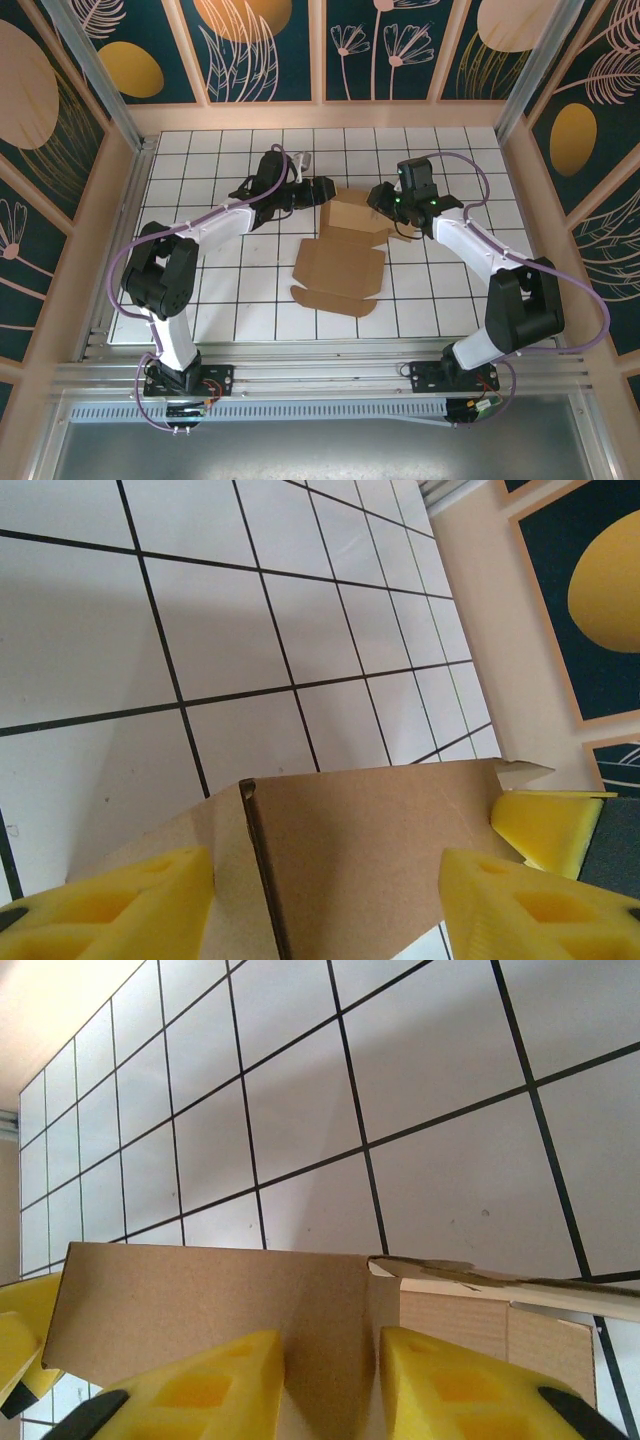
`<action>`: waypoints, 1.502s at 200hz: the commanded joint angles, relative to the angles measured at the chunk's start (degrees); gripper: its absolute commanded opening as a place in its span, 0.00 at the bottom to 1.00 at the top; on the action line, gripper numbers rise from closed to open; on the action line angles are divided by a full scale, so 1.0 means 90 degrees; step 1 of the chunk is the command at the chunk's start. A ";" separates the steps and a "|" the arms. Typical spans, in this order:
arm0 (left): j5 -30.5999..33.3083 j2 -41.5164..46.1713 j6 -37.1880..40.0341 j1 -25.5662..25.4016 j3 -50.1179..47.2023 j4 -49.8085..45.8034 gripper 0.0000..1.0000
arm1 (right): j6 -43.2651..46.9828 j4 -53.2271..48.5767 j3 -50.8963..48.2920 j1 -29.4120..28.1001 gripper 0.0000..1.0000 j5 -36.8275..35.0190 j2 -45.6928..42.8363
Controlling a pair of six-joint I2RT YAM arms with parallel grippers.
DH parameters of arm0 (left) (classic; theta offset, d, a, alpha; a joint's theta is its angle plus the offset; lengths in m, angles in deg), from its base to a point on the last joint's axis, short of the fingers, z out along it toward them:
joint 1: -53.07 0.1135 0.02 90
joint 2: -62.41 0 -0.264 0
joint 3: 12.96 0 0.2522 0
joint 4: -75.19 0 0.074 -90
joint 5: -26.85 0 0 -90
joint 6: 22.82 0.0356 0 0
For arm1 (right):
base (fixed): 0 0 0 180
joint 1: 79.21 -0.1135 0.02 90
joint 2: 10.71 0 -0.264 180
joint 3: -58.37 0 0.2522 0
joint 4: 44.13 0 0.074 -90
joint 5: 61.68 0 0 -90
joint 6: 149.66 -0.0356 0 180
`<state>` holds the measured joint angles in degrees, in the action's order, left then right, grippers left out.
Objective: Fold the paper box
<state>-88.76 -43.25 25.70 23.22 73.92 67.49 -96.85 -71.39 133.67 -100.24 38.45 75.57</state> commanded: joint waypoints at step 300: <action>-0.0020 0.0110 0.0136 -0.0053 -0.0145 -0.0221 0.59 | -0.0320 0.4472 -0.3487 0.0601 0.52 0.0774 -0.0031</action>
<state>-88.58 -43.25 26.60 23.05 73.16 65.46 -99.47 -37.66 103.14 -94.63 47.29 74.85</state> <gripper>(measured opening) 0.586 0.539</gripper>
